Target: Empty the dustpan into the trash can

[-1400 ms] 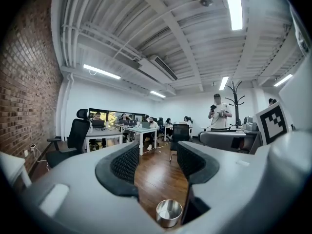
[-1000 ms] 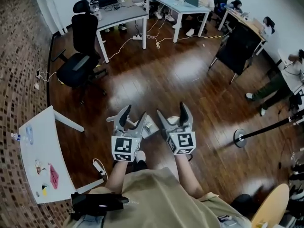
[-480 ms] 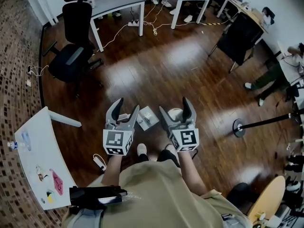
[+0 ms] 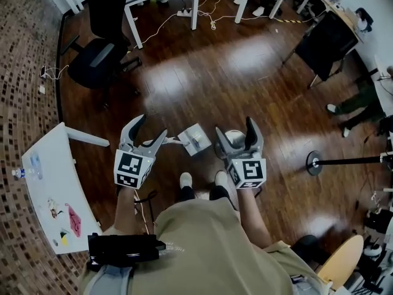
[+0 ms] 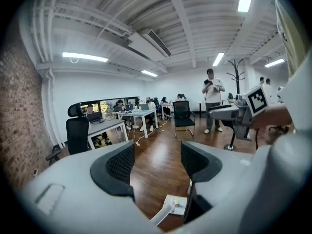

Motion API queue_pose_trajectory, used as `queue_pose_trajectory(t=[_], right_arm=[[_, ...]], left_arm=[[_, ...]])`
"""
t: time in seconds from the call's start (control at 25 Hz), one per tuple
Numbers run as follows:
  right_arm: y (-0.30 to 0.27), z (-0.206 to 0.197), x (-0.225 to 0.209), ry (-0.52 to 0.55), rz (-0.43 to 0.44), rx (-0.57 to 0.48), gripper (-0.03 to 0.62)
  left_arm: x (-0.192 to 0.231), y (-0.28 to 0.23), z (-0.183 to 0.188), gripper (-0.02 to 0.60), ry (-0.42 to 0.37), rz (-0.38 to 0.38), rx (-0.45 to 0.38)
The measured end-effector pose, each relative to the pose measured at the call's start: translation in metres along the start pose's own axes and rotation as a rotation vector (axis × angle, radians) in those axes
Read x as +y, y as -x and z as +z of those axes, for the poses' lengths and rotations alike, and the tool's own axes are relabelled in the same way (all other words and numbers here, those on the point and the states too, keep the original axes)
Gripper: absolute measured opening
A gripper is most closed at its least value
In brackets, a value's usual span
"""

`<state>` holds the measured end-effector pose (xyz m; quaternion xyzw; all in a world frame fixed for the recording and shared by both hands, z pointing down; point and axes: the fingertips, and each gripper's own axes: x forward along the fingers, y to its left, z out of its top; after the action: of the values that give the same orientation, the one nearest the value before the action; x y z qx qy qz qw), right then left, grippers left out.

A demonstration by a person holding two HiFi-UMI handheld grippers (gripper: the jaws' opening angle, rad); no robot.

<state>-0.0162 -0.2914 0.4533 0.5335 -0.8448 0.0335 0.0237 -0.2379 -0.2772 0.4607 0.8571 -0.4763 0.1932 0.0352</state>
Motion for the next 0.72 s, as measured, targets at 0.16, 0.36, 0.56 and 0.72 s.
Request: queue_pose_trajectory(t=[0.16,0.36,0.56,0.72], right_arm=[[-0.009,-0.007,0.000,0.002,0.028,0.013,0.437],[-0.017,-0.011,-0.002,-0.009,0.043,0.033,0.437],[-0.026,-0.014,-0.008,-0.022,0.053,0.036,0.437],[-0.030,-0.014,-0.007,-0.025,0.071,0.037,0.437]], left_arm=[[0.028,0.011,-0.018,0.290,-0.130,-0.007,0.119],[0.047,0.028,-0.022,0.304,-0.215,-0.070,0.211],[0.044,0.045,0.007,0.307,-0.271,-0.175,0.205],[0.045,0.058,0.018,0.313,-0.320,-0.242,0.239]])
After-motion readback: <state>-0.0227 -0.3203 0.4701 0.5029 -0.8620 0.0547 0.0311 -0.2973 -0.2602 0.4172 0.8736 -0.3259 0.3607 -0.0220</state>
